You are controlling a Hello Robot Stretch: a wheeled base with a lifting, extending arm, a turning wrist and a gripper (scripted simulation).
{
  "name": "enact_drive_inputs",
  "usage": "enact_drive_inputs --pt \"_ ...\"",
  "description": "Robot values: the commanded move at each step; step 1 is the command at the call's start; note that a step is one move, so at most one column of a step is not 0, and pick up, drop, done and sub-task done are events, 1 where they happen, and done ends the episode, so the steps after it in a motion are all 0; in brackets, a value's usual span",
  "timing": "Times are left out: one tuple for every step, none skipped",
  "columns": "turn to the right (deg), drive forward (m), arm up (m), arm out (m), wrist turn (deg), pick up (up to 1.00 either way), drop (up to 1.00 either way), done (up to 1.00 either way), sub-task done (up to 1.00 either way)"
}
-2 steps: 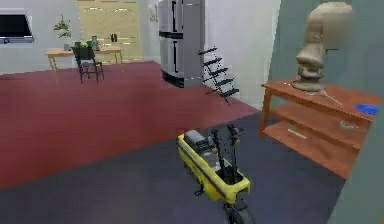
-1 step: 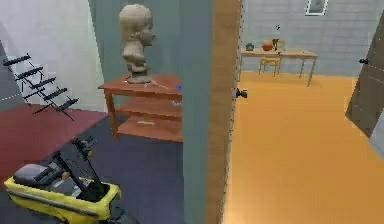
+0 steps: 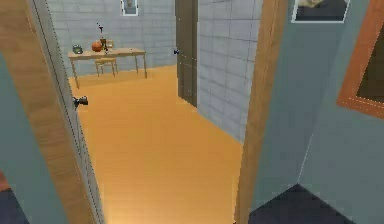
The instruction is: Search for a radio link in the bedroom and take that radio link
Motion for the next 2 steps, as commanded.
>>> enact_drive_inputs --pt "12.0 0.0 0.0 0.0 0.0 0.0 0.0 0.0 0.0" --pt "0.0 0.4 0.0 0.0 0.0 0.0 0.0 0.0 0.0"
